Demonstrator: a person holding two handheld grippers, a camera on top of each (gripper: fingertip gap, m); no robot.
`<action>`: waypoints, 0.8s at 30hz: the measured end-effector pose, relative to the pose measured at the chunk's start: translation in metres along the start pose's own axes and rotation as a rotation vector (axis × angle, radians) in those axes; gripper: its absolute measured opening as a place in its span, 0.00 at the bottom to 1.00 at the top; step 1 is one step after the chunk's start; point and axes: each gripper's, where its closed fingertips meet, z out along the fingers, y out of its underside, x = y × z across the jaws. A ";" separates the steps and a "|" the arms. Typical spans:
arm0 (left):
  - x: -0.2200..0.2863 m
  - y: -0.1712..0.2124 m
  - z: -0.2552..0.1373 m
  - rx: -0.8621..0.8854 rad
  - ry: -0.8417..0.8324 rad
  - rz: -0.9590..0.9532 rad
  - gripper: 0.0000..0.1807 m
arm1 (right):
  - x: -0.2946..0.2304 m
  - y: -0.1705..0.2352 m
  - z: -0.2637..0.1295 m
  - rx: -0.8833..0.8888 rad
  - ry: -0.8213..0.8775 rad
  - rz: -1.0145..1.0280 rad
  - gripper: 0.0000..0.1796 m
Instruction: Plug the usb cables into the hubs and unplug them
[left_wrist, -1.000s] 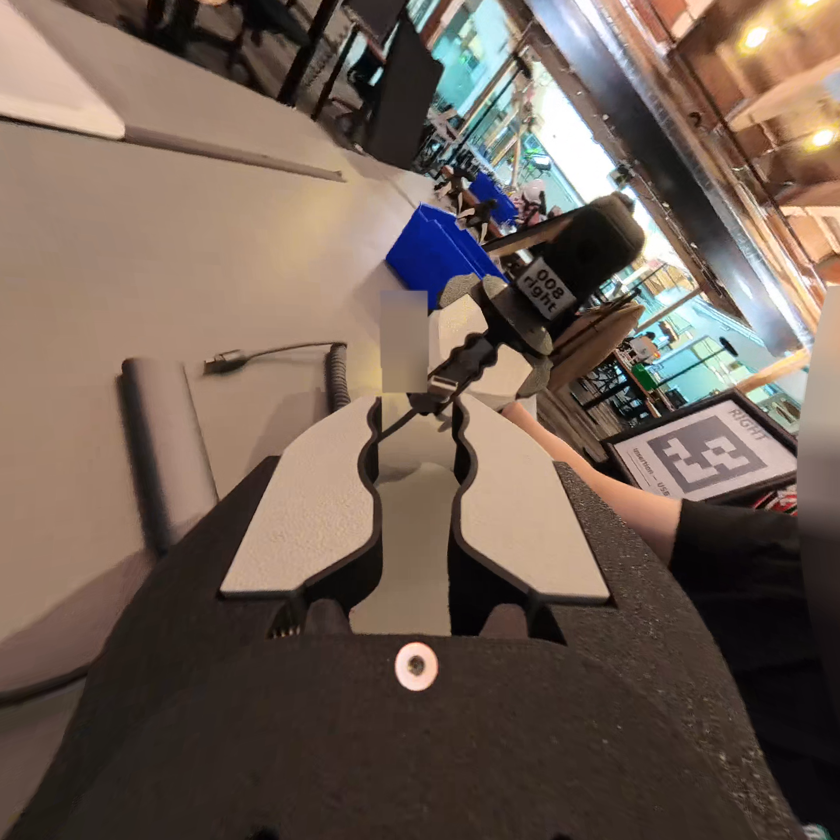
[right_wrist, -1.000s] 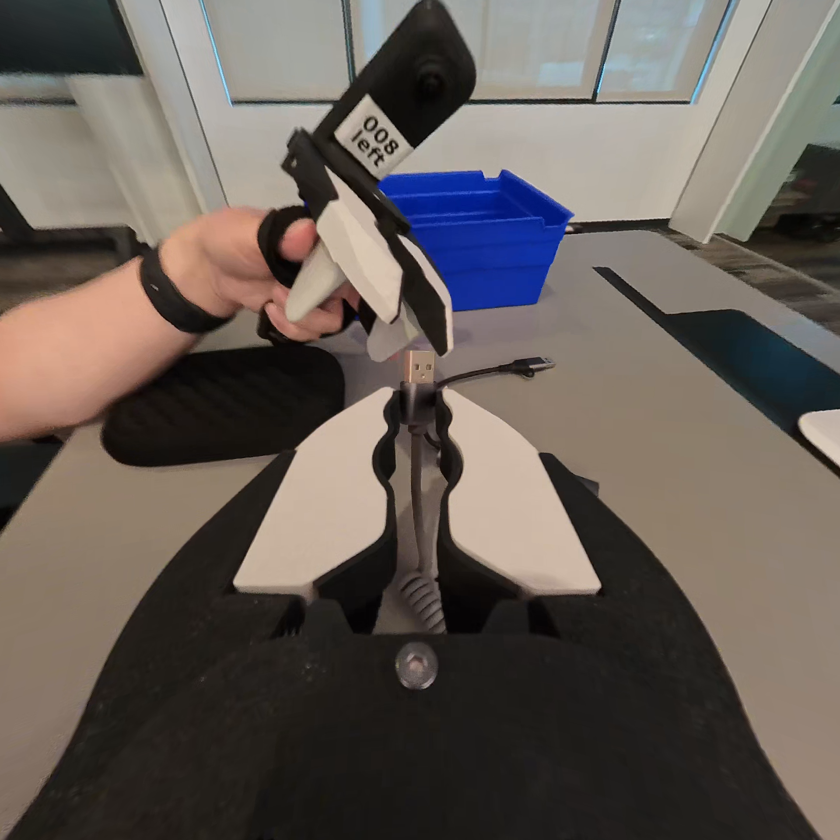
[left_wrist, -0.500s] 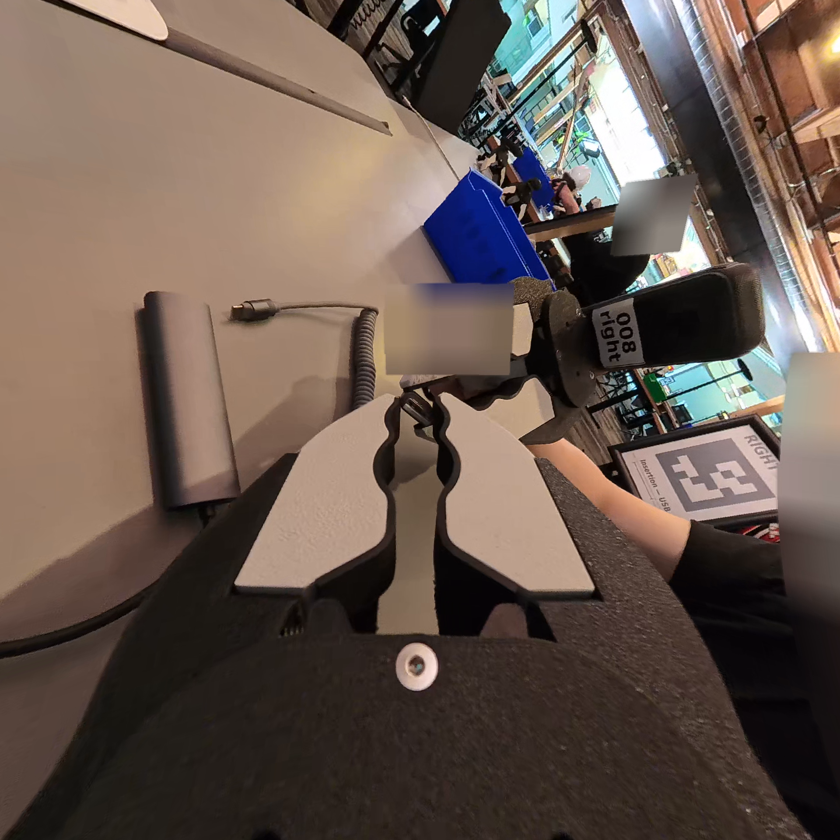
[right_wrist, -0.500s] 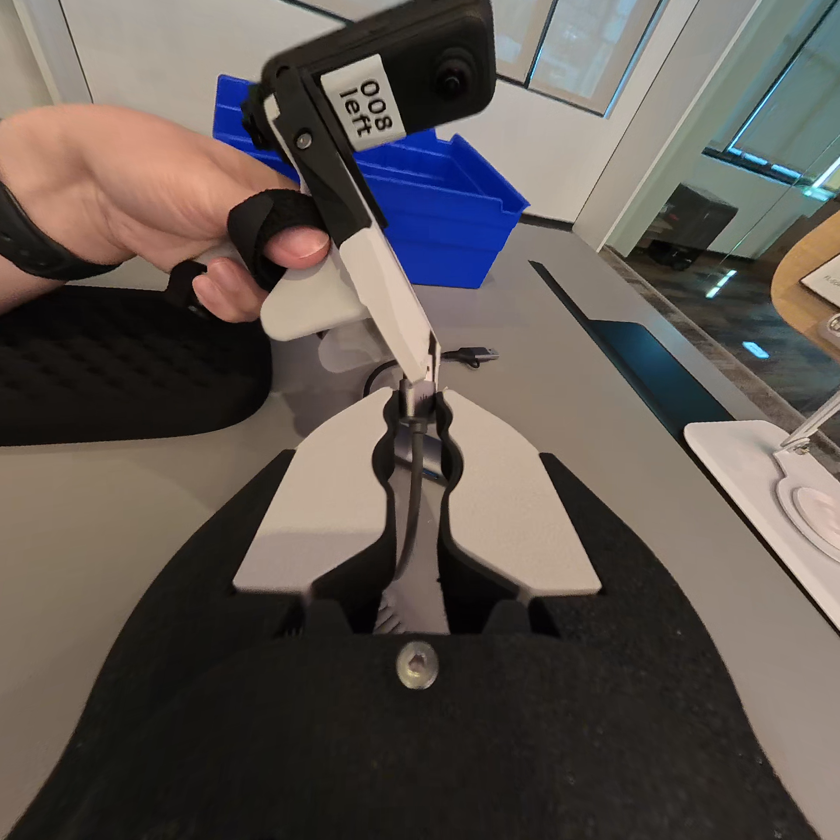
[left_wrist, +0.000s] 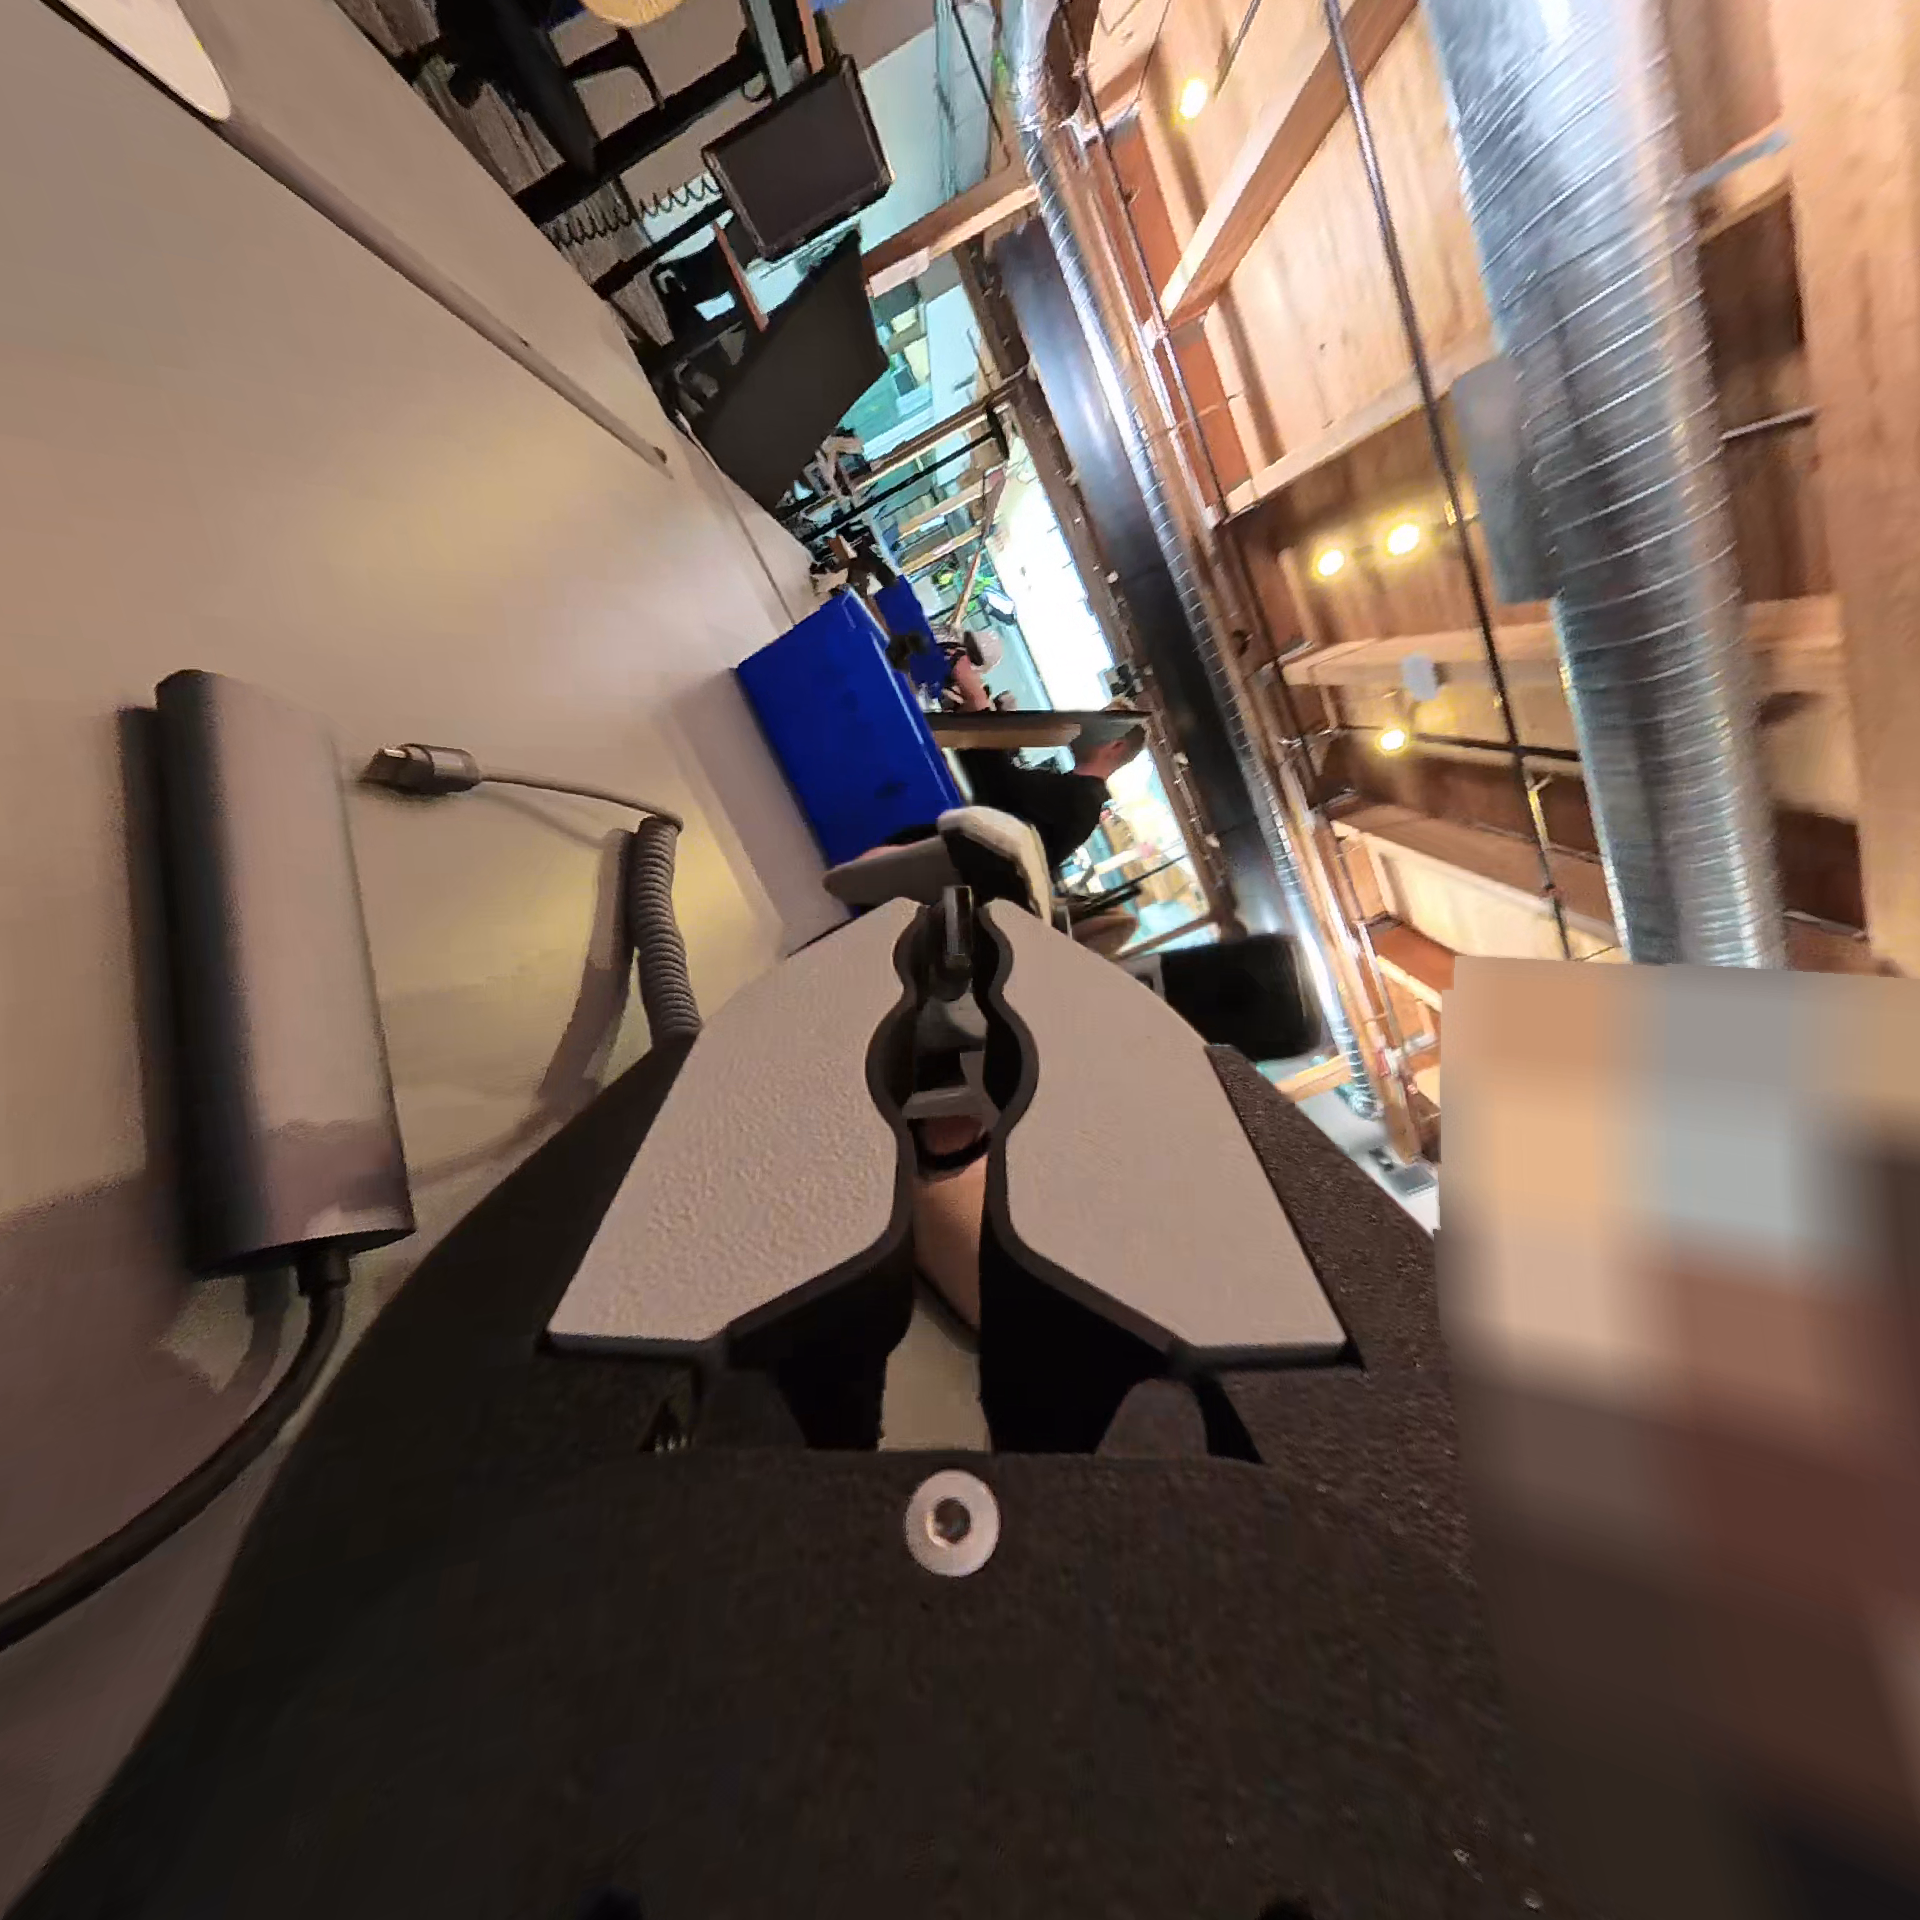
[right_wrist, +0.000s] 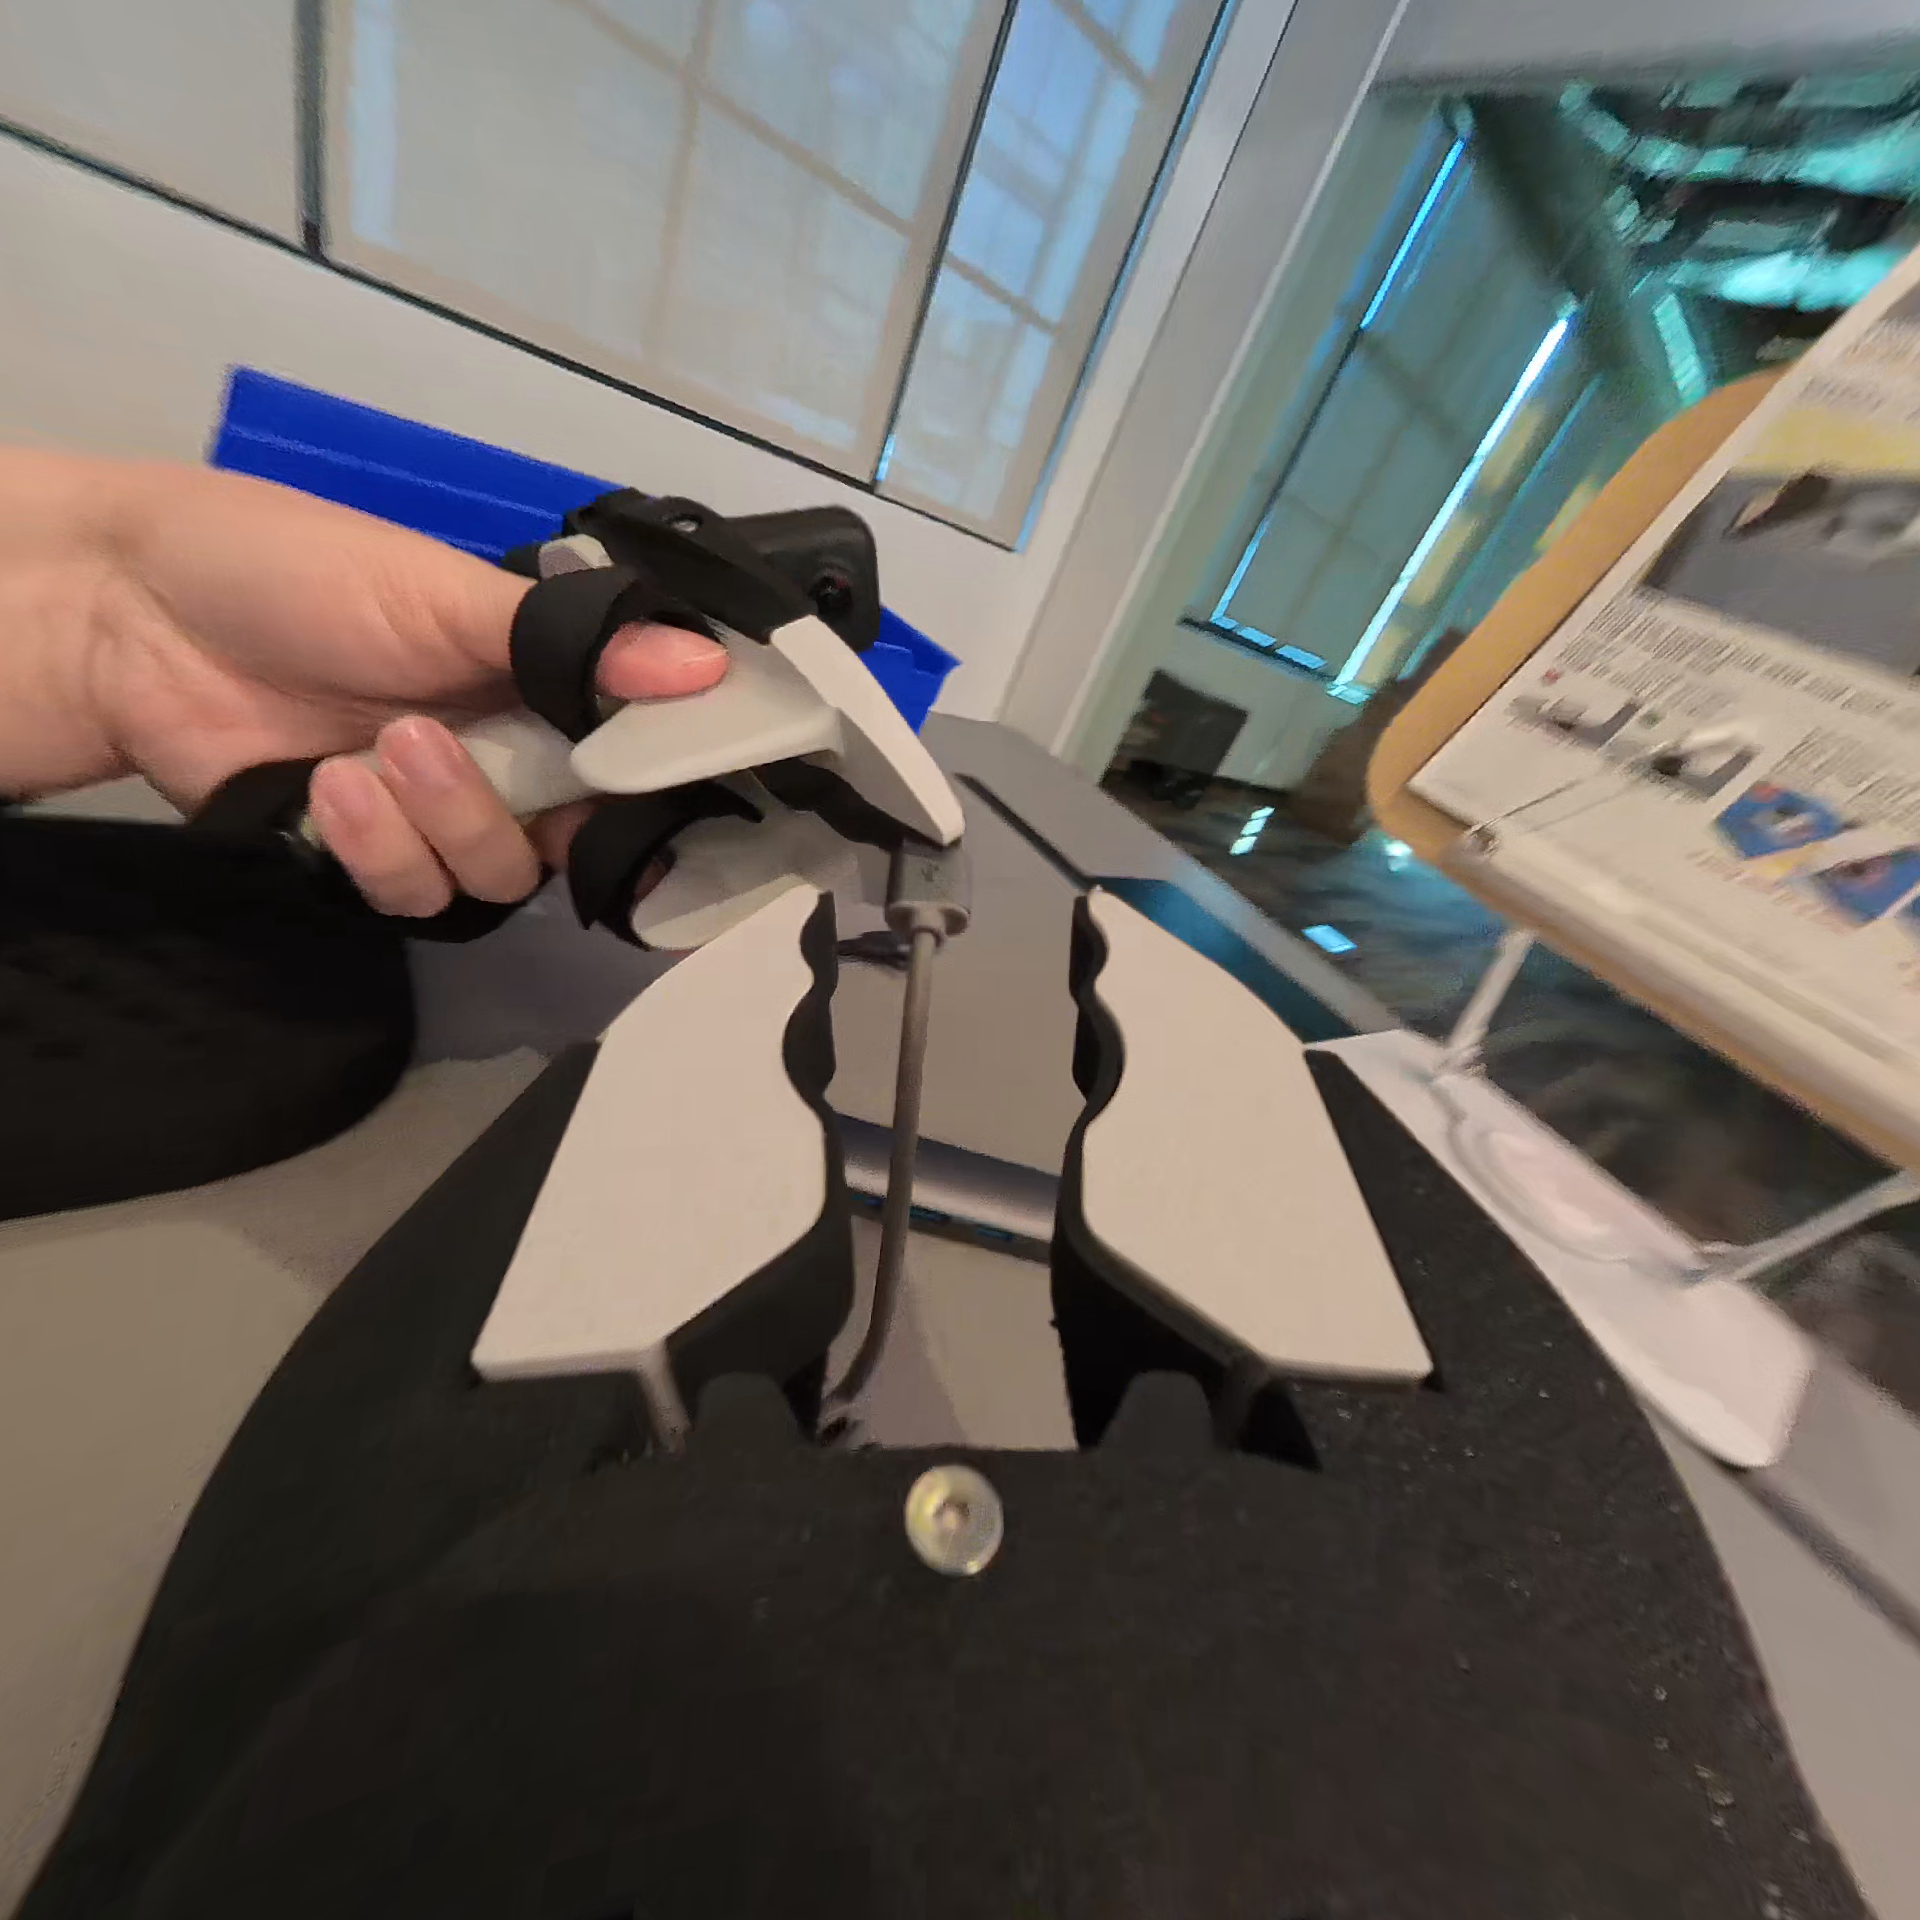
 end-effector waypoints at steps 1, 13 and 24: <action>0.002 0.001 0.002 -0.001 0.028 -0.025 0.03 | 0.000 -0.001 0.001 -0.001 0.032 -0.057 0.21; 0.010 0.006 0.012 -0.003 0.124 -0.086 0.03 | 0.005 -0.001 0.002 0.019 0.085 -0.108 0.13; 0.012 0.007 0.015 0.007 0.160 -0.120 0.03 | 0.005 -0.008 0.003 0.050 0.156 -0.187 0.12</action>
